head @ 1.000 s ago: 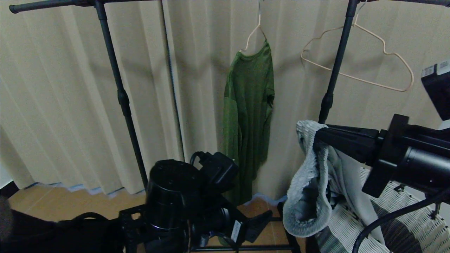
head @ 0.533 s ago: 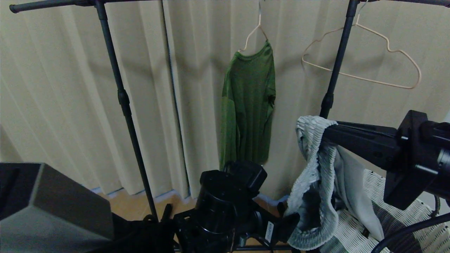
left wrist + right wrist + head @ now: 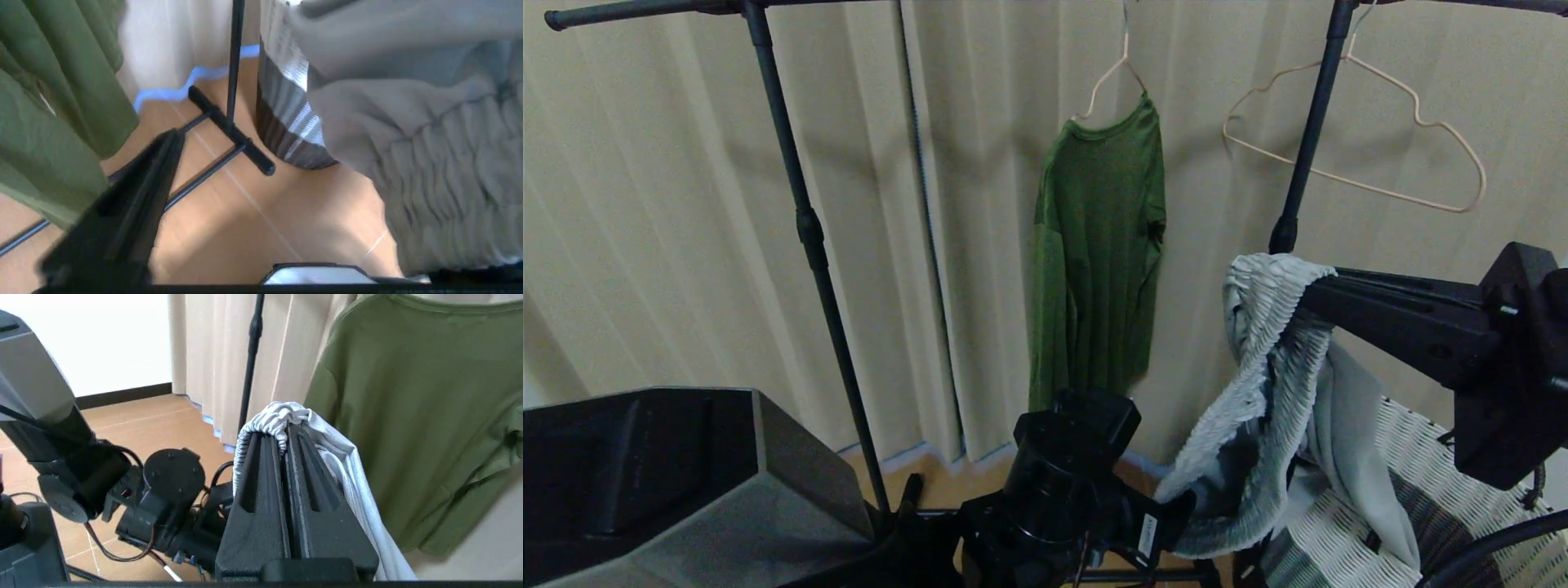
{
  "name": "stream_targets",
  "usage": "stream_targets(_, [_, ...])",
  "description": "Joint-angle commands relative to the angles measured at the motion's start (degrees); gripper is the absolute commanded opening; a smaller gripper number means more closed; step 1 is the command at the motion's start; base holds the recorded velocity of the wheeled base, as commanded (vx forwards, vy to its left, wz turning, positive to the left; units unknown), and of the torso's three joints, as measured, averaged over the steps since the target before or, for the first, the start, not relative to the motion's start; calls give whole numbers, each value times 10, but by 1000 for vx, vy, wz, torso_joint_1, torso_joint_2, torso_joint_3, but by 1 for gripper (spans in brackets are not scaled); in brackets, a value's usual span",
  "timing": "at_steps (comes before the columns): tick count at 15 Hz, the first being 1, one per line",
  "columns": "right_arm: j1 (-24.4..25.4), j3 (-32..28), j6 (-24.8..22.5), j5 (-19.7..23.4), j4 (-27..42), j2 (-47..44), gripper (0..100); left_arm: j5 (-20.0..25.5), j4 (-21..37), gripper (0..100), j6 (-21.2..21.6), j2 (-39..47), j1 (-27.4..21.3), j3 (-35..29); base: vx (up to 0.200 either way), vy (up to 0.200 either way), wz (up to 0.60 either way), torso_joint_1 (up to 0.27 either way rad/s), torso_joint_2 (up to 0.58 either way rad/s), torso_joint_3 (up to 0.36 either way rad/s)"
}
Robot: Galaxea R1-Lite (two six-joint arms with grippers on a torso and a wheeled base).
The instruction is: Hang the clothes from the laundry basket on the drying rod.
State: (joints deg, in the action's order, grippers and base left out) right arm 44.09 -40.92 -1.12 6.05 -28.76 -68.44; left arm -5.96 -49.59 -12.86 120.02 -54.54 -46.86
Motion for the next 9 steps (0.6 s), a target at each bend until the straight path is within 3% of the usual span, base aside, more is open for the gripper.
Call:
stream_targets(1, [-1, 1, 0, -1, 0, 2, 0, -3, -1, 0, 5, -19, 1, 19, 0, 0, 0, 0, 0, 0])
stream_targets(4, [-23, 4, 0, -1, 2, 1, 0, -59, -15, 0, 33, -63, -1, 78, 0, 0, 0, 0, 0, 0])
stream_targets(6, [-55, 8, 0, -2, 5, -5, 0, -104, -68, 0, 57, -120, 3, 152, 0, 0, 0, 0, 0, 0])
stream_targets(8, [-77, 8, 0, -2, -1, -21, 0, -104, -54, 0, 59, -191, 29, 163, 0, 0, 0, 0, 0, 0])
stream_targets(9, [-97, 4, 0, -2, -2, -33, 0, -104, -7, 0, 74, -253, 58, 142, 0, 0, 0, 0, 0, 0])
